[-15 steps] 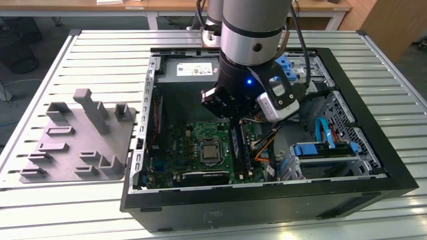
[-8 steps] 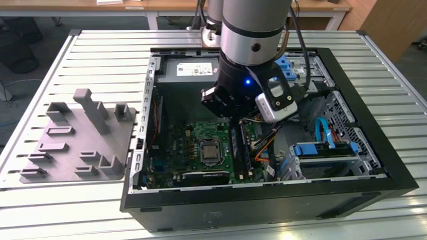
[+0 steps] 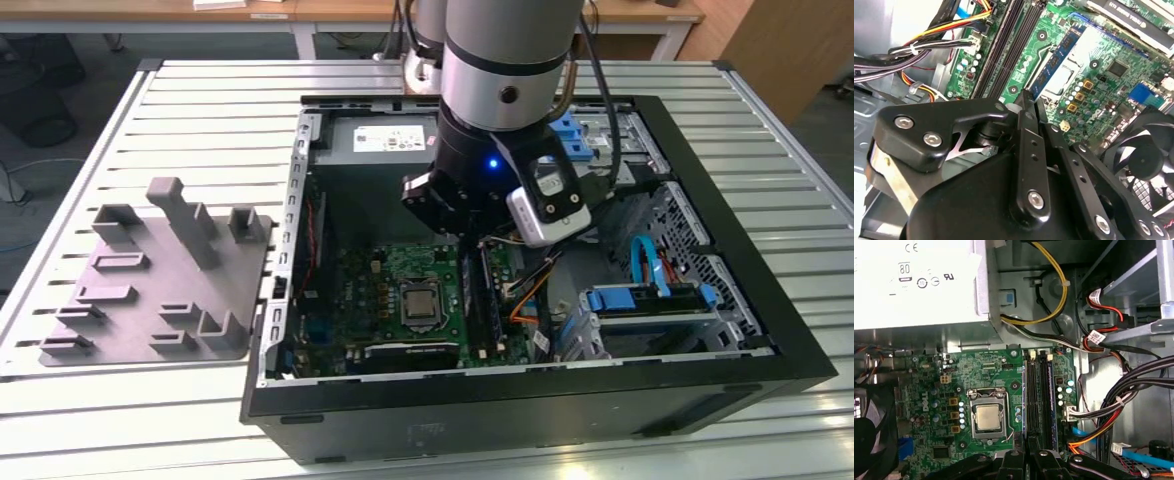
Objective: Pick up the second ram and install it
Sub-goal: 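Insert the second ram into the second slot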
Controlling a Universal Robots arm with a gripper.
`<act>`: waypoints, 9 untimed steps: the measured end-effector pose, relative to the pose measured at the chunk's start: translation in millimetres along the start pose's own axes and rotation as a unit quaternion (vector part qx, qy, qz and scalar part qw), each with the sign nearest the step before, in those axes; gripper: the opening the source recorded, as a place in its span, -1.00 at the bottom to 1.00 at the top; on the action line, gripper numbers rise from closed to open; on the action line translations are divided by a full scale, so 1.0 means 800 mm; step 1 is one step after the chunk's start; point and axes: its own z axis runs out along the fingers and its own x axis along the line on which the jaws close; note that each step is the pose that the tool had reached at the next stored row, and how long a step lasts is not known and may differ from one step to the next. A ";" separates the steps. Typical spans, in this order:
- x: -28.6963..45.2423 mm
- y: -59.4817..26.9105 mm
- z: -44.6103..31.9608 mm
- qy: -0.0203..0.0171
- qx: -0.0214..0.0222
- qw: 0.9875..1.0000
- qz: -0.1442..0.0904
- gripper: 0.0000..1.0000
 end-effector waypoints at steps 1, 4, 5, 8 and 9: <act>0.0000 0.000 0.0000 0.000 0.000 1.000 0.003 -0.73; 0.0000 0.000 0.0000 0.000 0.000 1.000 0.014 -0.73; 0.0000 0.000 0.0000 0.000 0.000 1.000 0.019 -0.73; 0.0000 0.000 0.0001 0.000 0.000 1.000 0.031 -0.73; 0.0000 0.000 0.0001 0.000 0.000 0.999 0.032 -0.73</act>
